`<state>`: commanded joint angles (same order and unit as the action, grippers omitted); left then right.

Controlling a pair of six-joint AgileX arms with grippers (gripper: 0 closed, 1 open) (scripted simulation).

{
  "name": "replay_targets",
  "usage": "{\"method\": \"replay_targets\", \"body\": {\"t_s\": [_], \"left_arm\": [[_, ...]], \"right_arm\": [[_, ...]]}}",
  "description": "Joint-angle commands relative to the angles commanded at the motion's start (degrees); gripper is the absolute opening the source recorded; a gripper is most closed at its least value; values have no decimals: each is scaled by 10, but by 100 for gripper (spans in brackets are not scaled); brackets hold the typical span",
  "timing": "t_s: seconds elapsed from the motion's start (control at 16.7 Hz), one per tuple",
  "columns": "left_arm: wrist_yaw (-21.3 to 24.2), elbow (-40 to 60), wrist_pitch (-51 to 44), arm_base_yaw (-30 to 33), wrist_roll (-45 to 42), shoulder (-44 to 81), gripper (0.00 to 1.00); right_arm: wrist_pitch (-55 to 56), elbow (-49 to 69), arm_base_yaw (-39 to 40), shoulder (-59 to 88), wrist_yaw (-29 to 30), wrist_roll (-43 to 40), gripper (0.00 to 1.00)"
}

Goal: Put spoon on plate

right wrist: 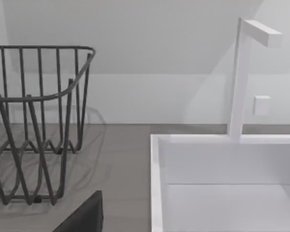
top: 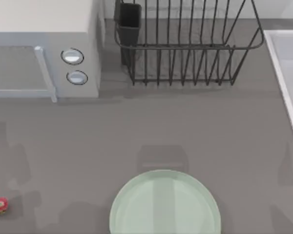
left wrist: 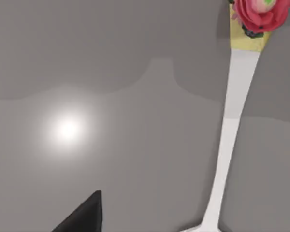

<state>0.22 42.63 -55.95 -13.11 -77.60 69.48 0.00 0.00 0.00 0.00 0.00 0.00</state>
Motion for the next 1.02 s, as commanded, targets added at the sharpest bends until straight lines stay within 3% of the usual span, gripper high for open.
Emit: {"method": "replay_targets", "body": {"t_s": [0.24,0.6,0.78,1.02], "left_arm": [[1,45,-49,-13,-74,64,100],[1,45,-48,-11,-77,65,100],[1,22,-8,-12,-77,85,100],[1,-40,118,-14,-79,143,100]], "right_arm": [[0,0,0,0,0,0,100],[0,0,0,0,0,0,100],[0,0,0,0,0,0,100],[0,0,0,0,0,0,100]]}}
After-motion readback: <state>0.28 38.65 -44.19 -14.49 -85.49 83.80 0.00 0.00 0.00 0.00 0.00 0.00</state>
